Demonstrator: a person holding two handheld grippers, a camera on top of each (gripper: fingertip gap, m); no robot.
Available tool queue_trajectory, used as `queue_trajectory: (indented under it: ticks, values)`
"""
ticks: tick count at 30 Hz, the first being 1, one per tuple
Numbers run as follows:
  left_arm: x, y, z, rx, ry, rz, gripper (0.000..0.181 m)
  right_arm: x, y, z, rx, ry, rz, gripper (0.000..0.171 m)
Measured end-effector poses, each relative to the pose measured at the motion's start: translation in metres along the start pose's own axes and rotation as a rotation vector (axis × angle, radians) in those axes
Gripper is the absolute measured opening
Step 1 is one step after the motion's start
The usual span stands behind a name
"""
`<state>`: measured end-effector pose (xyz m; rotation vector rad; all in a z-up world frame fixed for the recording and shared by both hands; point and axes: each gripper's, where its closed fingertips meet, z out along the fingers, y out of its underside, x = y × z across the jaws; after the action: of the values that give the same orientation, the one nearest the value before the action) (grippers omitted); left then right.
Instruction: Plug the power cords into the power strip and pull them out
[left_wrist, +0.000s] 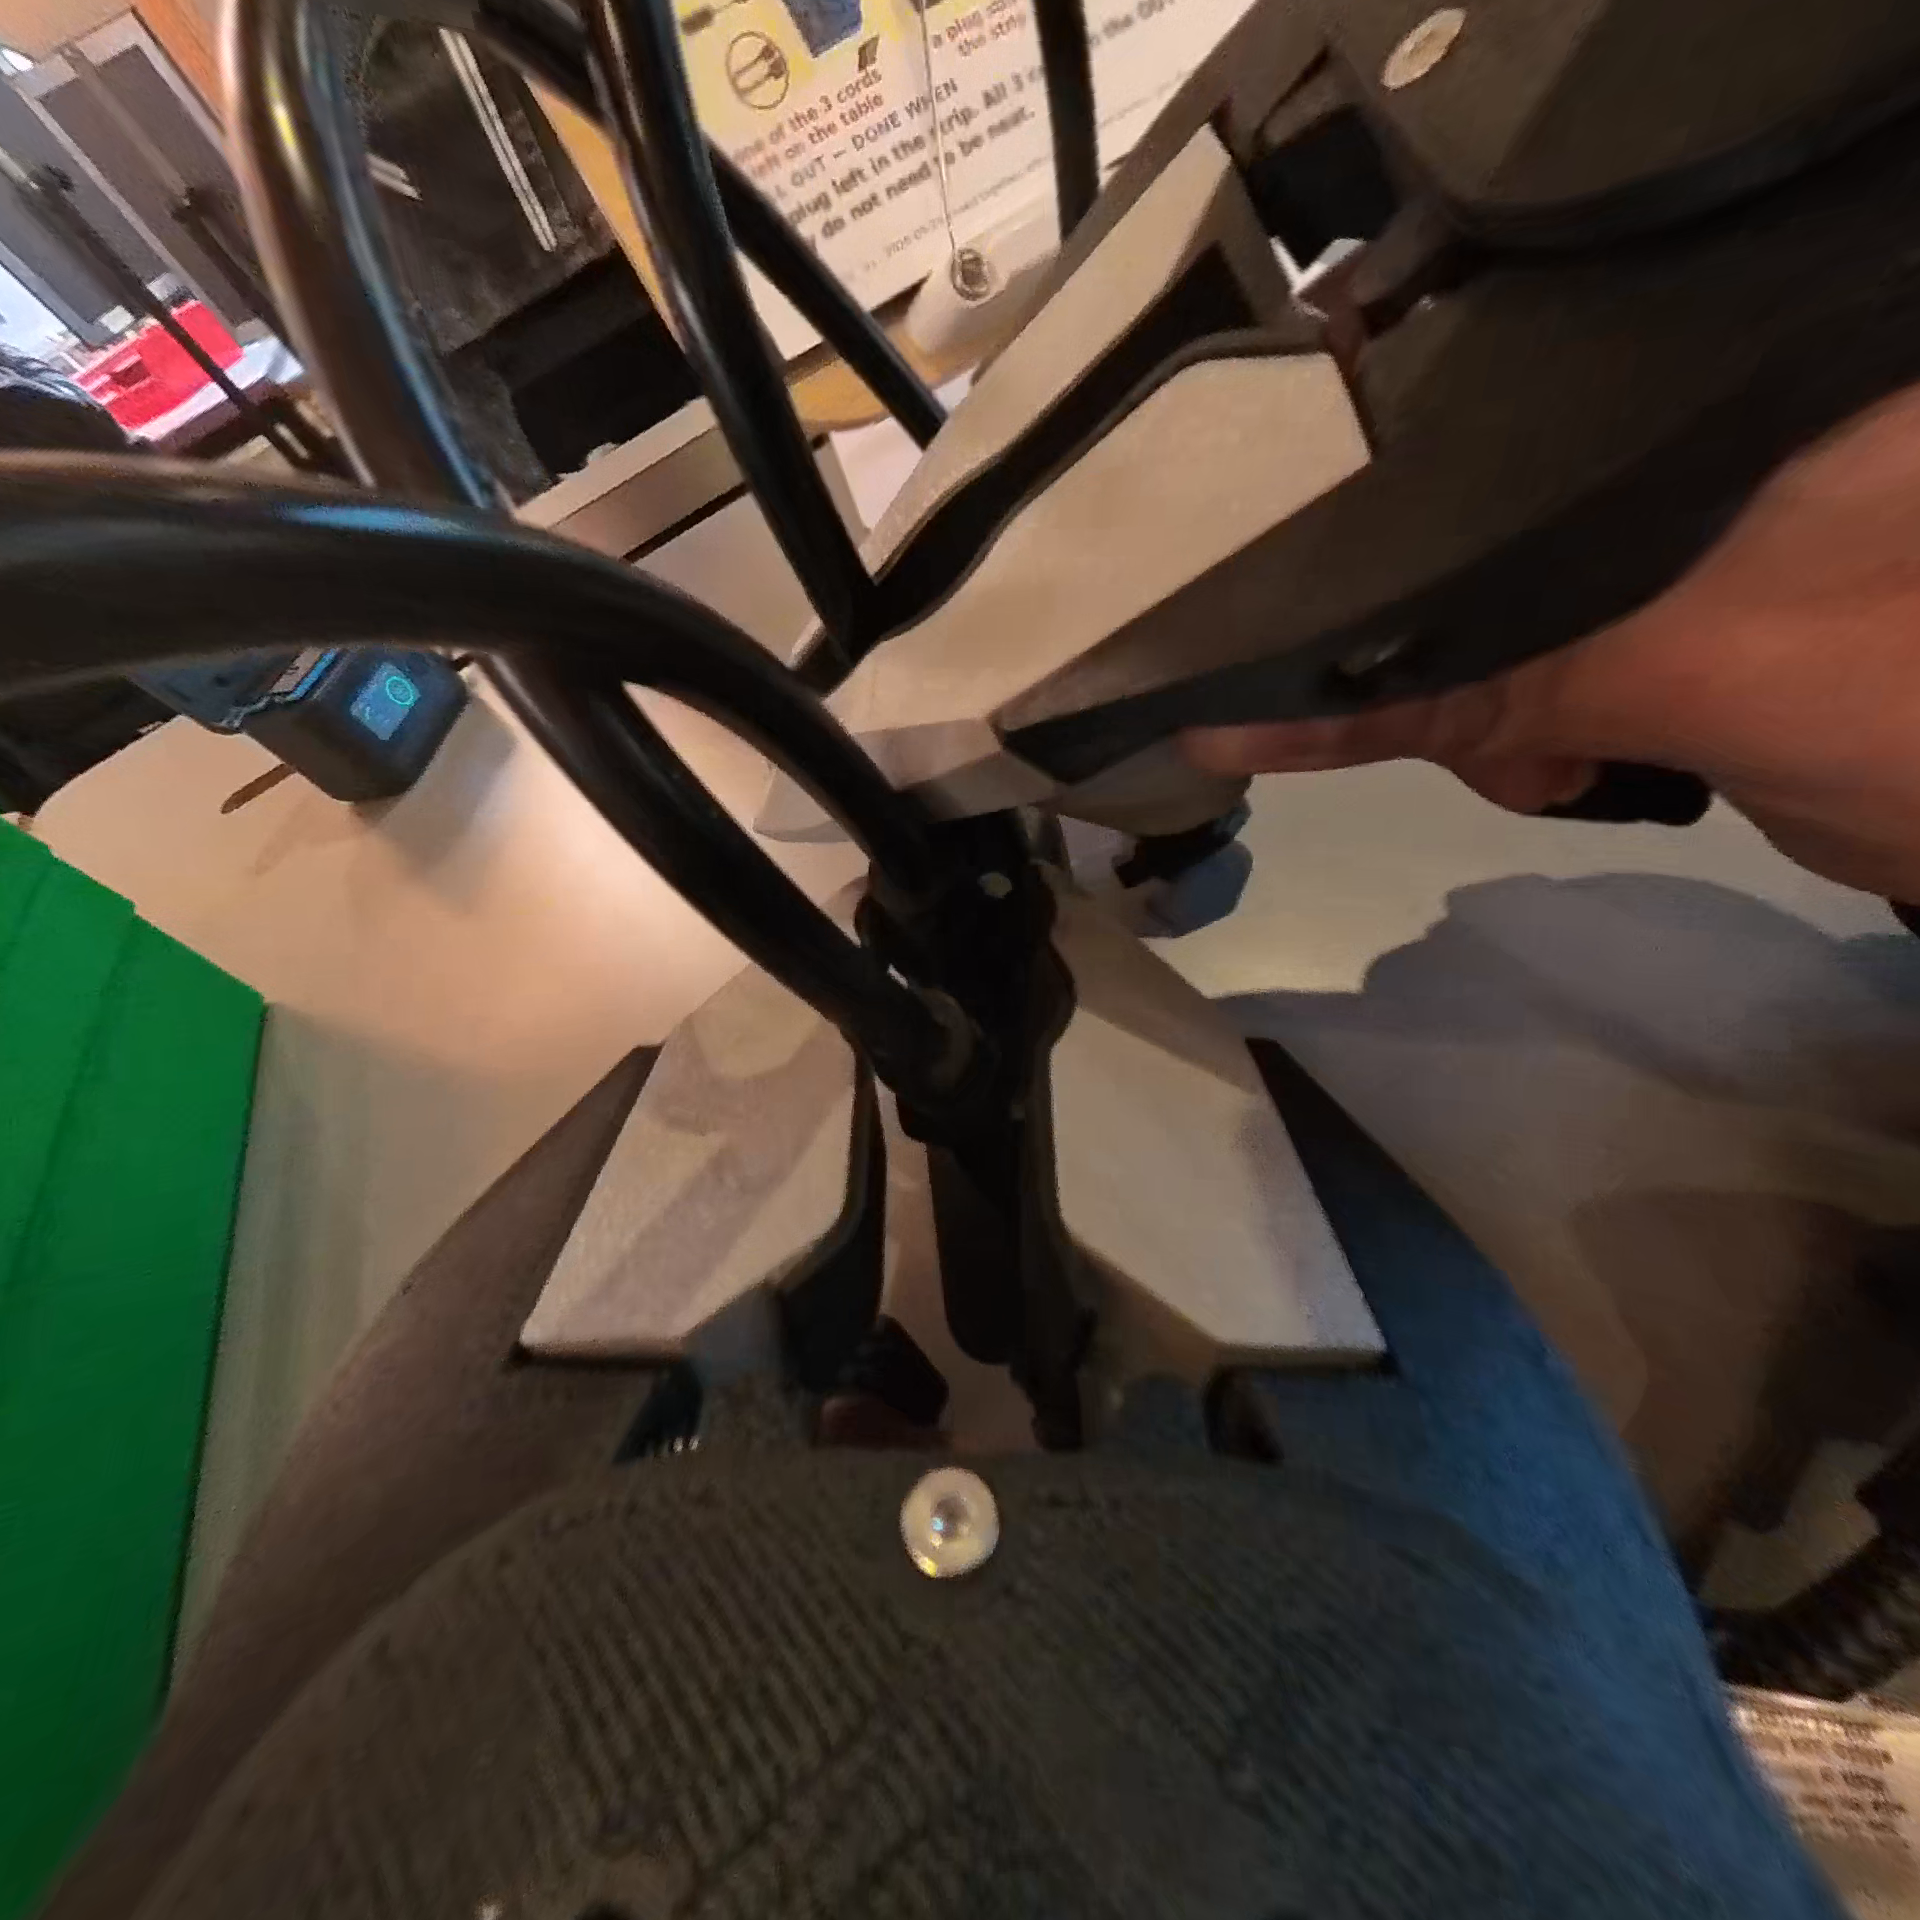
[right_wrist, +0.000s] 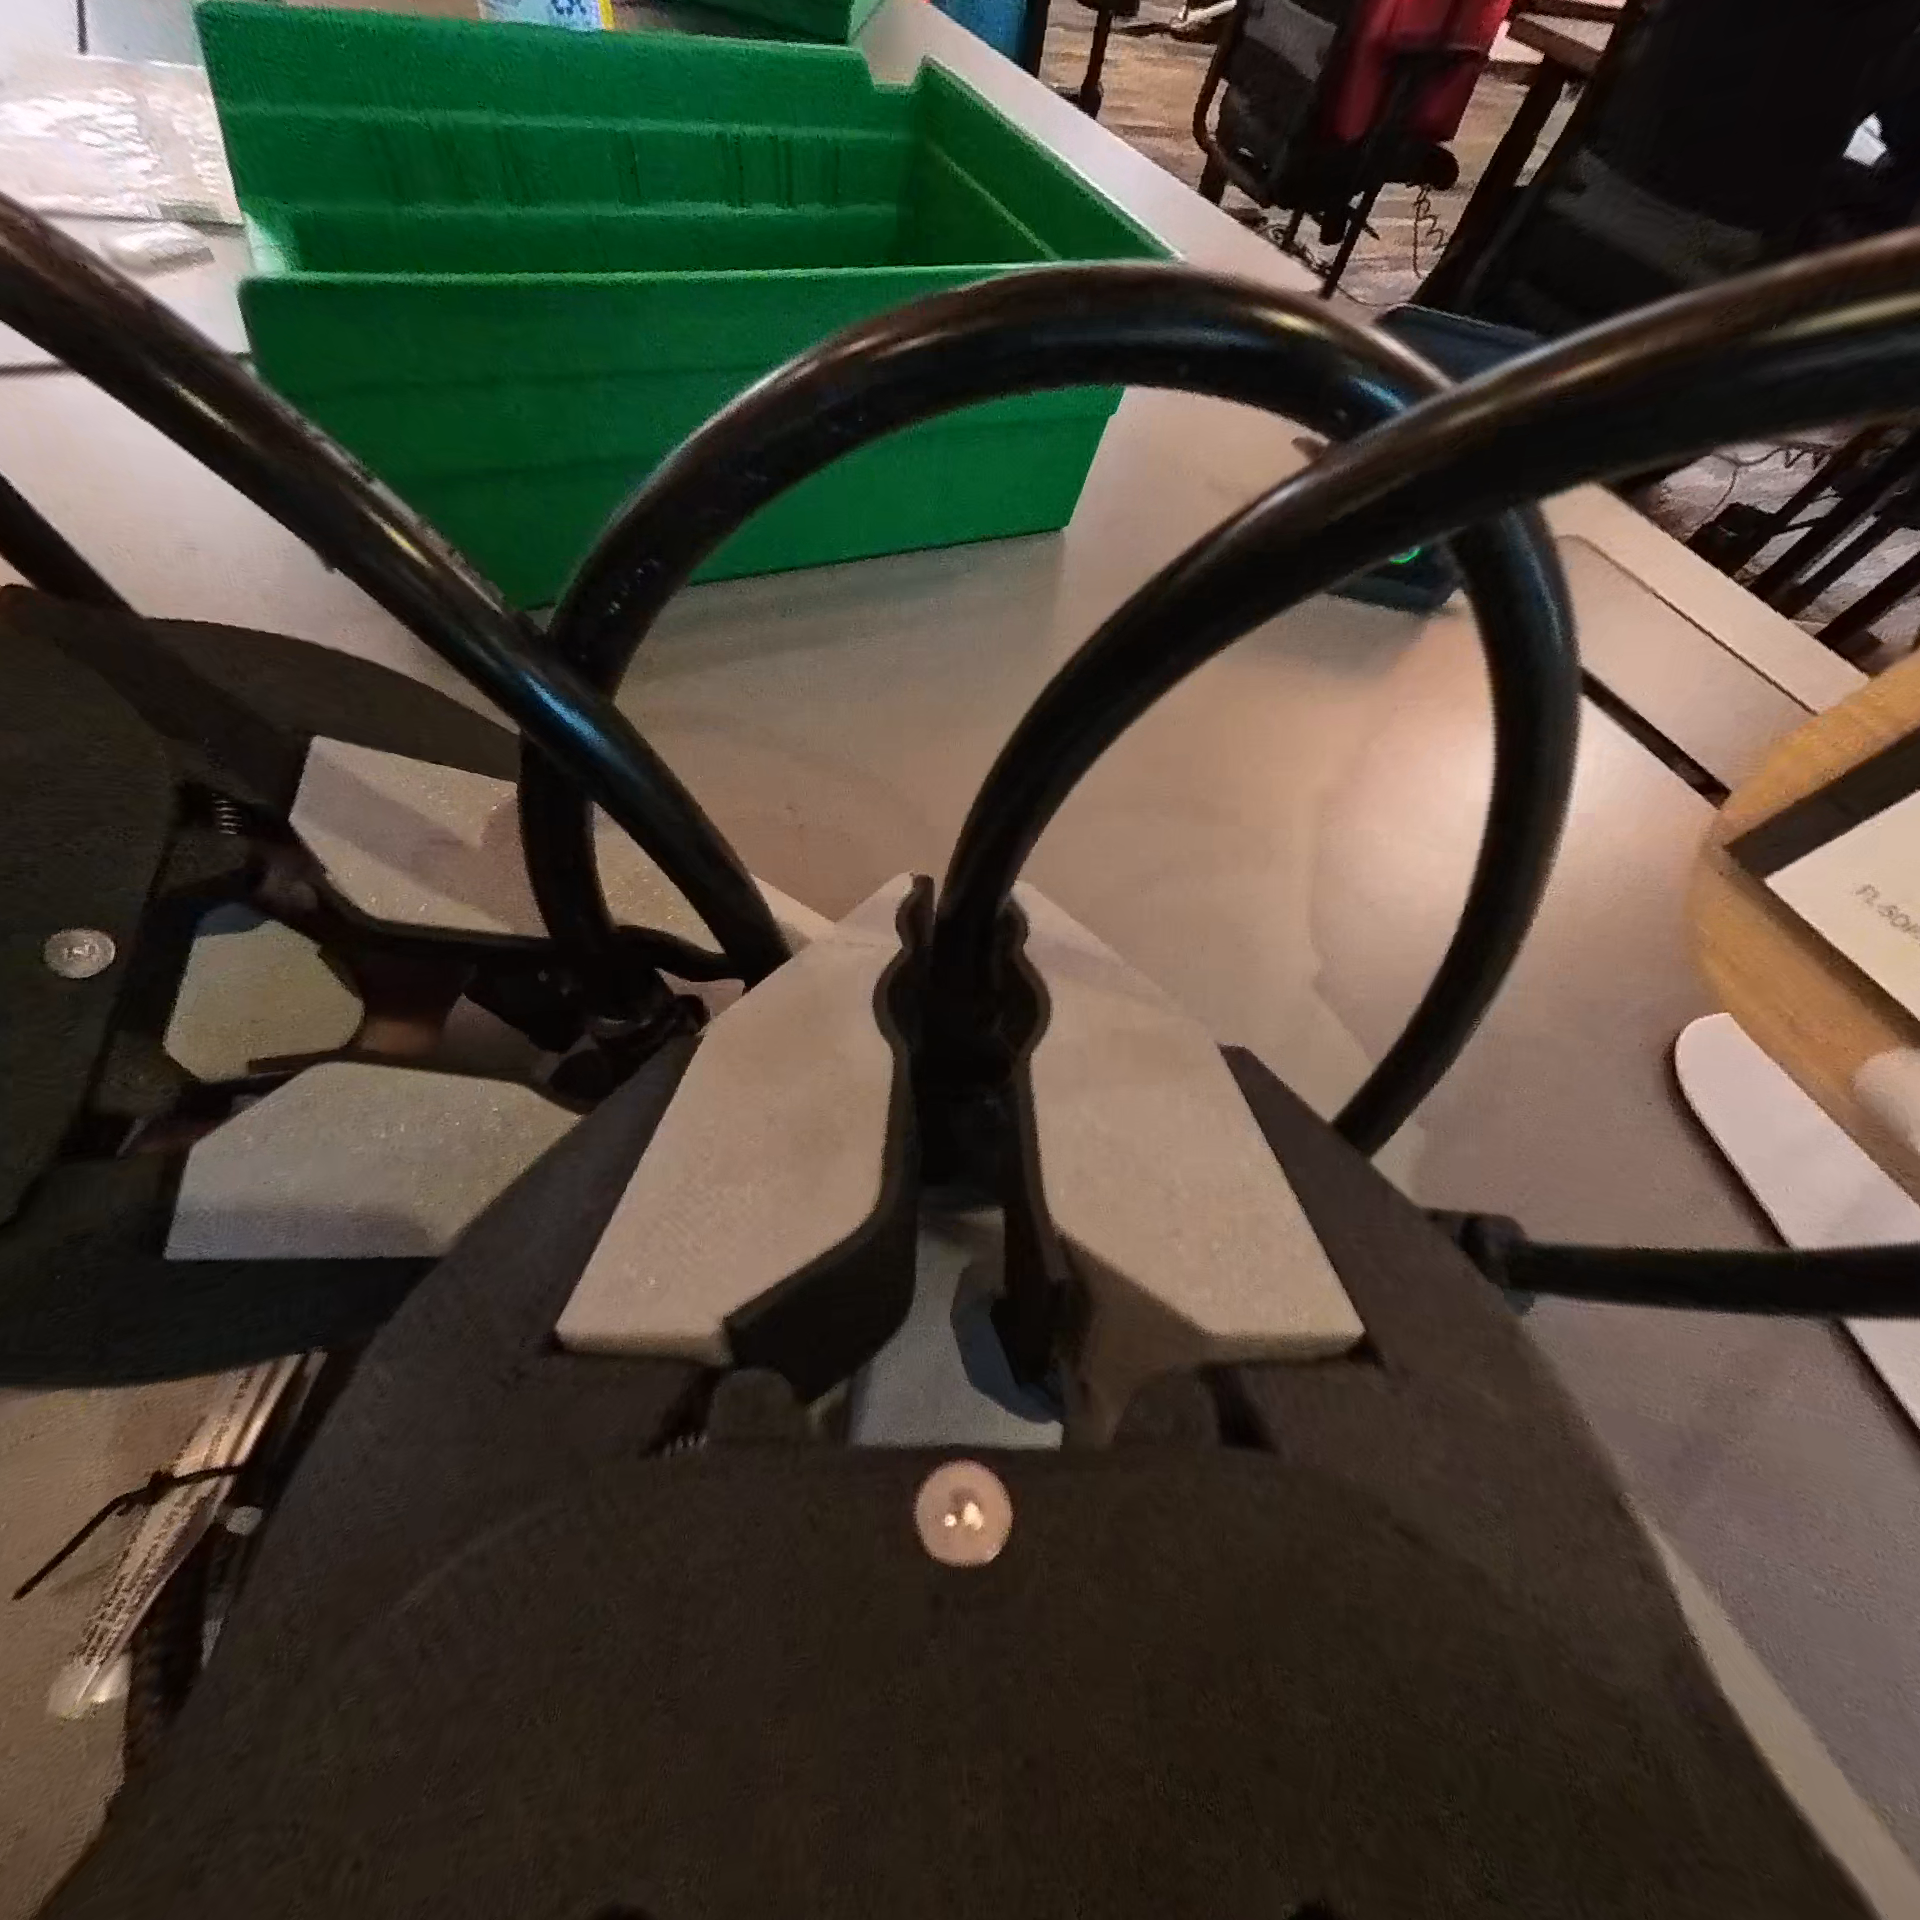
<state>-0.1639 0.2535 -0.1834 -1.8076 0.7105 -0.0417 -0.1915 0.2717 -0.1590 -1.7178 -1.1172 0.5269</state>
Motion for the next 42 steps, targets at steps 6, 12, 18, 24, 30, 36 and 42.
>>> queue_trajectory:
  ticks: [6, 12, 18, 24, 30, 36, 42]
  values:
    - [0.008, 0.006, 0.005, -0.063, -0.012, 0.039, 0.023, 0.016, 0.012, 0.009, 0.030, -0.275, 0.402, 0.009]
    - [0.009, 0.002, 0.010, -0.043, 0.000, 0.044, 0.022, 0.009, 0.009, 0.002, -0.010, -0.094, 0.116, 0.009]
    - [0.004, -0.001, 0.002, -0.006, 0.010, 0.013, 0.022, 0.001, 0.004, -0.002, -0.009, -0.063, 0.021, 0.009]
    - [0.011, 0.004, 0.007, -0.060, 0.001, 0.035, 0.022, 0.018, 0.012, 0.006, 0.031, -0.260, 0.373, 0.009]
    - [-0.002, 0.008, 0.009, -0.074, -0.021, 0.006, 0.022, 0.001, -0.006, -0.010, 0.048, -0.083, 0.059, 0.008]
    - [0.000, 0.008, 0.006, -0.063, -0.002, 0.016, 0.022, 0.016, -0.015, -0.013, 0.119, -0.061, 0.124, 0.008]
    - [0.012, 0.006, 0.002, -0.038, 0.115, -0.004, 0.022, 0.064, -0.026, -0.053, 0.305, -0.044, 0.306, 0.008]
